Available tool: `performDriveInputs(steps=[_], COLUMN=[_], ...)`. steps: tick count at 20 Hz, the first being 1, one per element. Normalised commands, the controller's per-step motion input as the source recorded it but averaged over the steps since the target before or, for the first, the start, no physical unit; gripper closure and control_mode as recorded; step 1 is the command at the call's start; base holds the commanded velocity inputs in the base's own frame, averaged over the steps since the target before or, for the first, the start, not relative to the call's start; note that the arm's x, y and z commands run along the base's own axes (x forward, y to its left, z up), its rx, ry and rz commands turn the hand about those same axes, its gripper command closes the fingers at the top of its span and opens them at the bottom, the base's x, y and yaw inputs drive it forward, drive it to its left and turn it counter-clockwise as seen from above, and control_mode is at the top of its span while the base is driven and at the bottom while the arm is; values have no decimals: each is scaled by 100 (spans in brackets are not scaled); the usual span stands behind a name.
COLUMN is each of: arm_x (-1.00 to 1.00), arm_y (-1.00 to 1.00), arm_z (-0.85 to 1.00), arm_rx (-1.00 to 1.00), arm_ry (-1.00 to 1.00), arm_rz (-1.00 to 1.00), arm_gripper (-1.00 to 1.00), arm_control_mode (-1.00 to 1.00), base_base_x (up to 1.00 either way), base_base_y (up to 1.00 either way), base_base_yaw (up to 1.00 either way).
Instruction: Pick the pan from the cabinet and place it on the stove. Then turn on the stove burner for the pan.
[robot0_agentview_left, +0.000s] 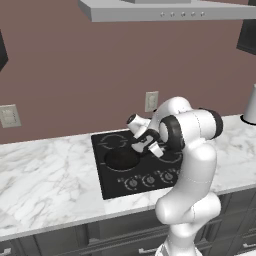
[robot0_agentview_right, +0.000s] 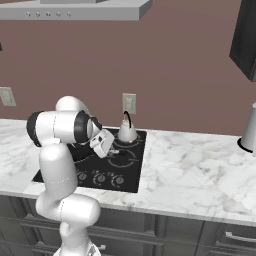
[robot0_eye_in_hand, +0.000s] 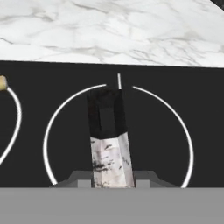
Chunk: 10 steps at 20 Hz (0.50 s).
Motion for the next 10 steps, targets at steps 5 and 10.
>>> performDriveInputs(steps=[5,10], arm_x=[2,2], arm_y=[4,5], arm_z=[-22,-20], arm_rx=[0,0], arm_ry=[-1,-1], arm_rz=[-3,-3], arm_gripper=[100,100], arm_control_mode=[-100,-100], base_base_x=[0,0], base_base_y=[0,0], base_base_yaw=[0,0])
